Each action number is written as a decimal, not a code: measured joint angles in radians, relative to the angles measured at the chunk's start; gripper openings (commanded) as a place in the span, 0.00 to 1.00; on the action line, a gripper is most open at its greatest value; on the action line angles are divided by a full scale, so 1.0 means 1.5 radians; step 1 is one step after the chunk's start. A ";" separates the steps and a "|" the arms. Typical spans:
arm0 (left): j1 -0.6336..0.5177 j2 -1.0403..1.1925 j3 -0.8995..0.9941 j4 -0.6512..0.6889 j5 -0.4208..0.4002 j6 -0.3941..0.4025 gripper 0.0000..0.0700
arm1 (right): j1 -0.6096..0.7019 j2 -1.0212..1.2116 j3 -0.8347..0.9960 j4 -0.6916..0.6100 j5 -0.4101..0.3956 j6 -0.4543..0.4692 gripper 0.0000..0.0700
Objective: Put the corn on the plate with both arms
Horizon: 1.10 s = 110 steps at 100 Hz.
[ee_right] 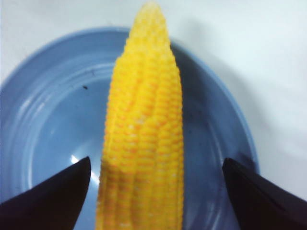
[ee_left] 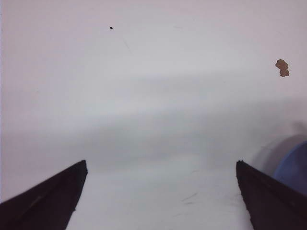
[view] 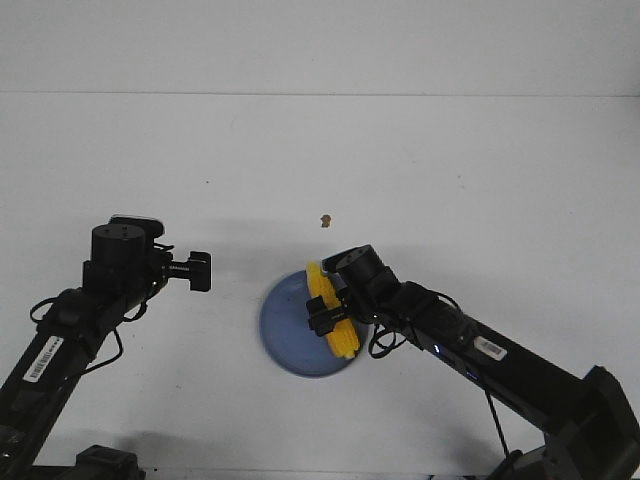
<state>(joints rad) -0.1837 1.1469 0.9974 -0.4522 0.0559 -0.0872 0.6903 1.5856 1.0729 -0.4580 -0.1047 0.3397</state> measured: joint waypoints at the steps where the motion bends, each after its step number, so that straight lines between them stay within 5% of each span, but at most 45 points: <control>1: 0.000 0.000 0.000 0.000 0.000 0.000 0.91 | -0.002 -0.003 0.000 0.000 0.000 -0.001 0.83; 18: 0.000 0.000 0.000 0.013 0.000 0.000 0.89 | -0.064 -0.101 0.000 -0.001 0.009 -0.029 0.83; 41: 0.001 -0.005 0.000 0.028 0.000 0.000 0.89 | -0.212 -0.273 -0.001 -0.042 0.105 -0.117 0.87; 69: 0.035 -0.080 0.000 0.032 0.000 0.001 0.89 | -0.381 -0.531 -0.124 -0.001 0.108 -0.166 0.87; 93: 0.042 -0.230 -0.086 0.099 0.000 0.001 0.89 | -0.417 -0.780 -0.325 0.034 0.104 -0.171 0.87; 110: 0.042 -0.361 -0.222 0.138 -0.001 0.000 0.87 | -0.413 -0.919 -0.352 0.026 0.085 -0.169 0.87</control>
<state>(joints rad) -0.1207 0.6048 0.6643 -0.2451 0.0551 -0.0868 0.0711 0.2077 0.5453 -0.4194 0.0231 0.0864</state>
